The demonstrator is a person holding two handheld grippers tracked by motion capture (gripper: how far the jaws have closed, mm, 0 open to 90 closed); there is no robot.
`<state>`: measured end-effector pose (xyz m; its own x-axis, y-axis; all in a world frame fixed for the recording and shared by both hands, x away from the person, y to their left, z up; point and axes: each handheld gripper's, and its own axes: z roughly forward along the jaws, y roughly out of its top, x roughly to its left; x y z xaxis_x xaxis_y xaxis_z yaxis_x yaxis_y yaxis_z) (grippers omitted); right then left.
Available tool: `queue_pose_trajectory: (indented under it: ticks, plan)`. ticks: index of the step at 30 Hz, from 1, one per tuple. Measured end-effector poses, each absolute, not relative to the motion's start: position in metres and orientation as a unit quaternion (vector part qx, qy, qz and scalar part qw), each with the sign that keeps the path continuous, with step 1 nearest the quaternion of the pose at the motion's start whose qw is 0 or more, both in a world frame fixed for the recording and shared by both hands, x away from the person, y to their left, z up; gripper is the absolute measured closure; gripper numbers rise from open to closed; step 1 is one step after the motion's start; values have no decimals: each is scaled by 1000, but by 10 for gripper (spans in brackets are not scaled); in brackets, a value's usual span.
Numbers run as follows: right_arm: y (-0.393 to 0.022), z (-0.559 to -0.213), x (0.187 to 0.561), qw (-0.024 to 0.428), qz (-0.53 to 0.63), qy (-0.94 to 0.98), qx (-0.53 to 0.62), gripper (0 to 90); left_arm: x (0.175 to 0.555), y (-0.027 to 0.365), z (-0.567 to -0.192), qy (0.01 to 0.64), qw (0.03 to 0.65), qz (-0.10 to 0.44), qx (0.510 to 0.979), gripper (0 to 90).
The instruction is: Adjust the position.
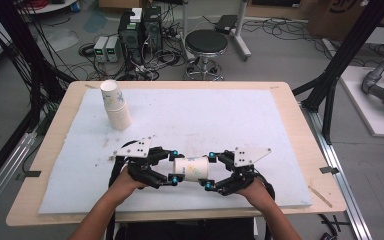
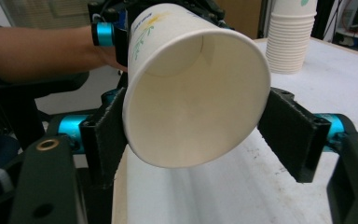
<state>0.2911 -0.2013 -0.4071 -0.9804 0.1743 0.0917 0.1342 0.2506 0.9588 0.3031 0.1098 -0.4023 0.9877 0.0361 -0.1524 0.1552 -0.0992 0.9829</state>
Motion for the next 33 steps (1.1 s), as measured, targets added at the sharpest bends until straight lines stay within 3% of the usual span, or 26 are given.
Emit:
queue_pose_trajectory:
  ticks: [6, 9, 10, 33]
  plan:
    - [-203, -406, 293, 4, 613, 783, 103, 320, 304, 111, -405, 98, 664, -64, 739, 341]
    - [-203, -404, 293, -3, 610, 786, 102, 322, 303, 111, -404, 126, 645, -57, 752, 165]
    - [-202, -404, 293, -4, 609, 787, 102, 321, 303, 112, -403, 126, 641, -53, 755, 154]
    - [-179, -366, 307, 32, 497, 863, 87, 313, 302, 129, -375, 111, 554, 15, 825, 155]
